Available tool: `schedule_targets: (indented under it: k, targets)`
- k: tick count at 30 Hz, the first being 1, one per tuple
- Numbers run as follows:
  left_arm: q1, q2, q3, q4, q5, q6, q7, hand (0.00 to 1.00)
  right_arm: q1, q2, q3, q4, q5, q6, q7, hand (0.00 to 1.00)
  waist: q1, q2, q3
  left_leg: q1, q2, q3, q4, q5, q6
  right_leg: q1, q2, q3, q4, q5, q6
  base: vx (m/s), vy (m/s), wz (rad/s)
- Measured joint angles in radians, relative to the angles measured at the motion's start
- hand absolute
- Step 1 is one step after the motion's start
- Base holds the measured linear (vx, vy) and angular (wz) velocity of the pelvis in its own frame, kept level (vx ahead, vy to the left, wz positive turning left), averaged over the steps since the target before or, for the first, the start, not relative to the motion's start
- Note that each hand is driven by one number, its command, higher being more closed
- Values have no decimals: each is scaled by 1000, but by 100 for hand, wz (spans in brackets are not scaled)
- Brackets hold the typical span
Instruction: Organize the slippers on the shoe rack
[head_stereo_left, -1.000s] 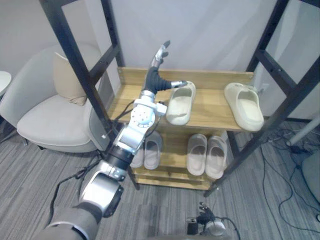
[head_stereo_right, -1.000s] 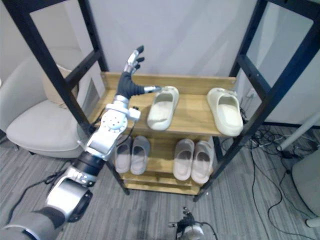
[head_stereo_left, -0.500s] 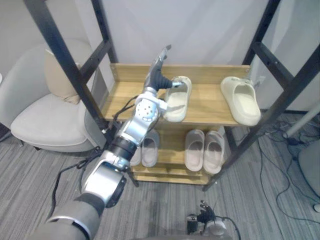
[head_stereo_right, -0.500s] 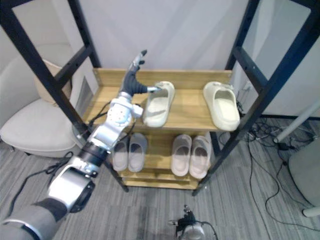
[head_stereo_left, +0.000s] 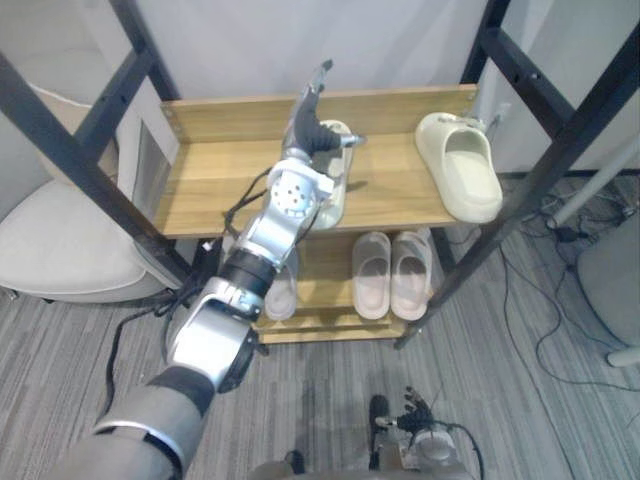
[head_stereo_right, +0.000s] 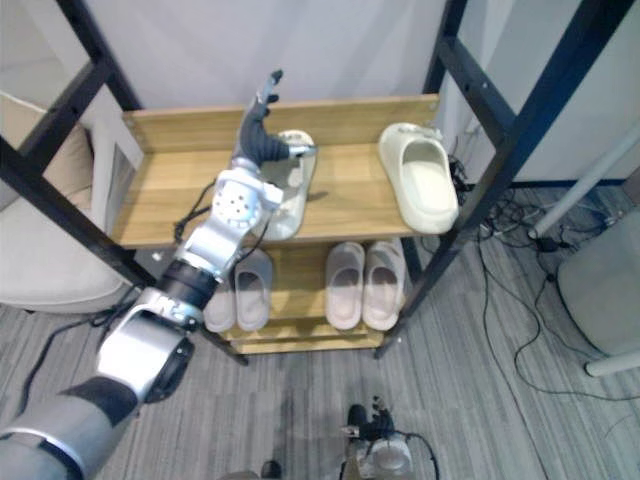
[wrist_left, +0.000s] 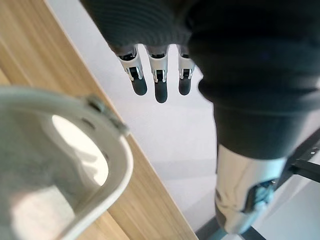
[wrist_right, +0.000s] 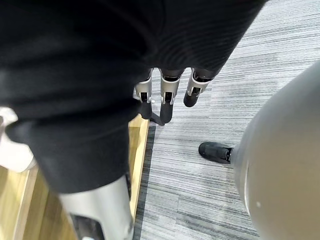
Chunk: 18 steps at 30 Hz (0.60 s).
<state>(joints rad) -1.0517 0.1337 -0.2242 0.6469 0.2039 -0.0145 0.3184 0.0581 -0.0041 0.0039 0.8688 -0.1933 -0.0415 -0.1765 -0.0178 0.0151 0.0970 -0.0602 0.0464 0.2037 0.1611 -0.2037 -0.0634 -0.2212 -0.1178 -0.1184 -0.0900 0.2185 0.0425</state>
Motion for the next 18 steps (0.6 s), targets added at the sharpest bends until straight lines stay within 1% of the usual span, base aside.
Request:
schedule_targets:
  k: [4, 6, 8, 12, 14, 18]
  targets:
    - [0, 7, 42, 13, 0, 4, 10, 0, 0, 0, 0, -11, 2, -8, 0, 0, 0, -1, 12, -8, -1, 5, 4, -2, 0, -12, 1, 10, 0, 5, 1, 18, 12, -7]
    - [0, 20, 67, 13, 0, 7, 14, 0, 0, -1, 0, -22, 8, -9, -1, 0, 3, -1, 26, -13, 3, 8, 27, -17, 0, -10, 4, 15, 0, 6, 1, 6, 16, -8]
    - [0, 33, 74, 13, 1, 12, 29, 0, 1, -1, 0, -25, 9, -10, -1, 0, 3, 0, 28, -23, 5, 6, 41, -24, 2, -12, 4, 13, 0, 6, 1, -2, 7, 2]
    - [0, 51, 109, 11, 1, 15, 33, 0, 1, -2, 1, -26, 9, -10, -1, 0, 9, 0, 29, -41, 7, 2, 56, -29, 3, -22, 4, 10, 0, 7, 1, -1, 3, 1]
    - [0, 55, 118, 11, 2, 22, 34, 0, 1, -2, 2, -26, 9, -10, -1, 0, 12, 0, 31, -44, 8, -2, 58, -29, 3, -22, 4, 6, 0, 8, 1, -2, -2, 4]
    - [2, 55, 117, 10, 13, 22, 33, 0, 2, -5, 5, -26, 9, -10, -1, 0, 18, 0, 31, -46, 8, -9, 59, -29, 3, -19, 3, -2, 0, 7, 0, -6, 5, 6]
